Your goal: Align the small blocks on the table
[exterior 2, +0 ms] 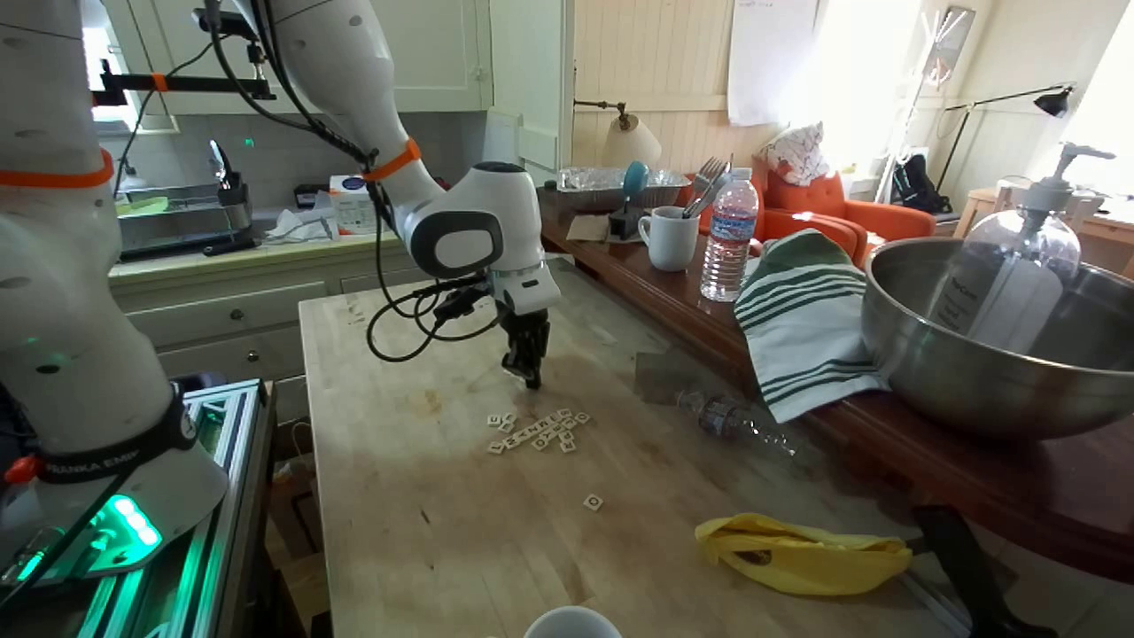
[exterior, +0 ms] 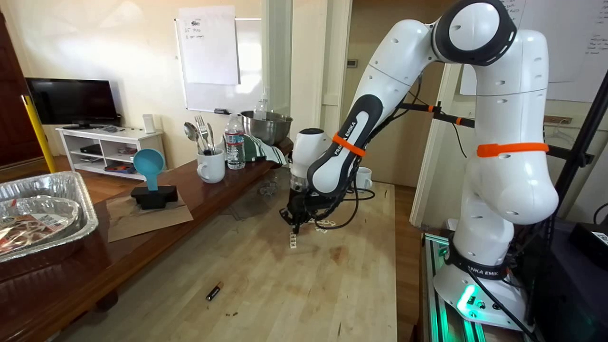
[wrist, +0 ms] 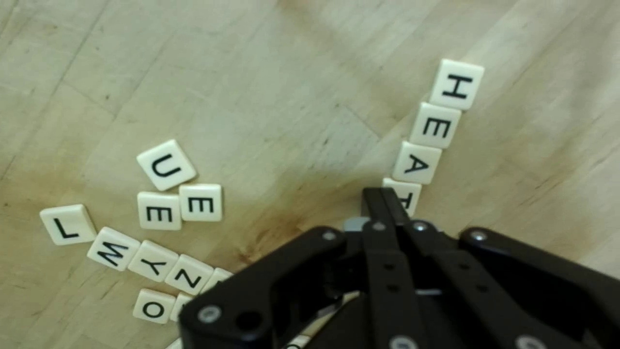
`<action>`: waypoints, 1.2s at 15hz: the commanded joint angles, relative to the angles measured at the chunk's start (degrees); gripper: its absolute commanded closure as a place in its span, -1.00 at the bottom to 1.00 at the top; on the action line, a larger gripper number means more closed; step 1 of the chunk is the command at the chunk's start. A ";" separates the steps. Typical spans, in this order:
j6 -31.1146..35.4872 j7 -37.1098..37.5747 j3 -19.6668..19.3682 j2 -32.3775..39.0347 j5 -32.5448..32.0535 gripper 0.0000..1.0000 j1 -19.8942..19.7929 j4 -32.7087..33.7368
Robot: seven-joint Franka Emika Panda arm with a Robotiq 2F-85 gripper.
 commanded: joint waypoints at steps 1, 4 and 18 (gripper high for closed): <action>-0.90 -0.42 0.24 1.61 0.17 1.00 0.47 1.00; -0.97 -0.21 0.08 1.35 -0.04 1.00 0.57 0.87; -2.91 -6.08 0.52 -5.78 -6.24 1.00 0.47 -1.73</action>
